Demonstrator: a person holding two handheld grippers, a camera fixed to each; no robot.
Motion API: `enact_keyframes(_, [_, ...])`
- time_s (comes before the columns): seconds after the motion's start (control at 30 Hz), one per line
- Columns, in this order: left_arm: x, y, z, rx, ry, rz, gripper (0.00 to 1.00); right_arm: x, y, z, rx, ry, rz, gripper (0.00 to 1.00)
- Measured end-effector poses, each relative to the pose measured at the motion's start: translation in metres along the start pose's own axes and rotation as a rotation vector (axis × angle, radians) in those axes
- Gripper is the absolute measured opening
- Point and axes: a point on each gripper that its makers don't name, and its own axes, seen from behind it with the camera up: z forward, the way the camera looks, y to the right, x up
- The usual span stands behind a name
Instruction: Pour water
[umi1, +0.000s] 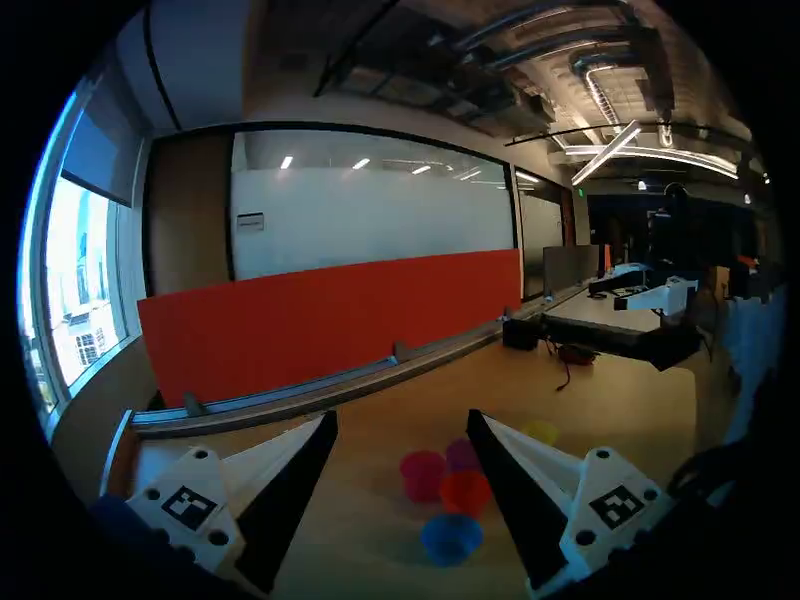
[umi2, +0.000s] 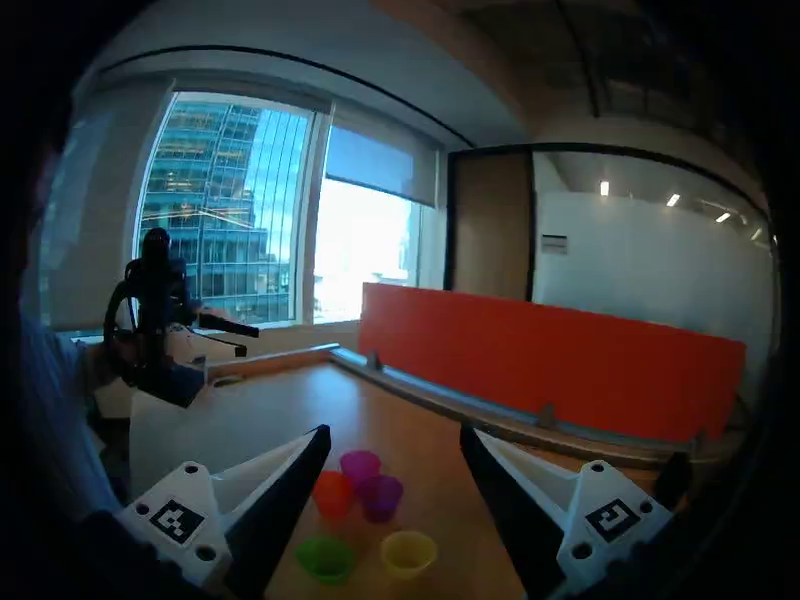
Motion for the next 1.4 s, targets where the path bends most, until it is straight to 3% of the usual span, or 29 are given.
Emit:
enact_keyframes(0.47, [-0.049,0.020,0.002,-0.071,-0.114,0.011,0.96,-0.058,-0.018,-0.004,0.070,-0.155,-0.097,1.00])
enact_keyframes(0.87, [-0.087,0.042,0.007,-0.141,-0.186,0.009,0.96,-0.097,-0.032,0.002,0.147,-0.214,-0.089,1.00])
enact_keyframes(1.4, [-0.155,0.047,0.010,-0.162,-0.302,-0.005,0.96,-0.171,-0.051,0.014,0.225,-0.341,-0.108,1.00])
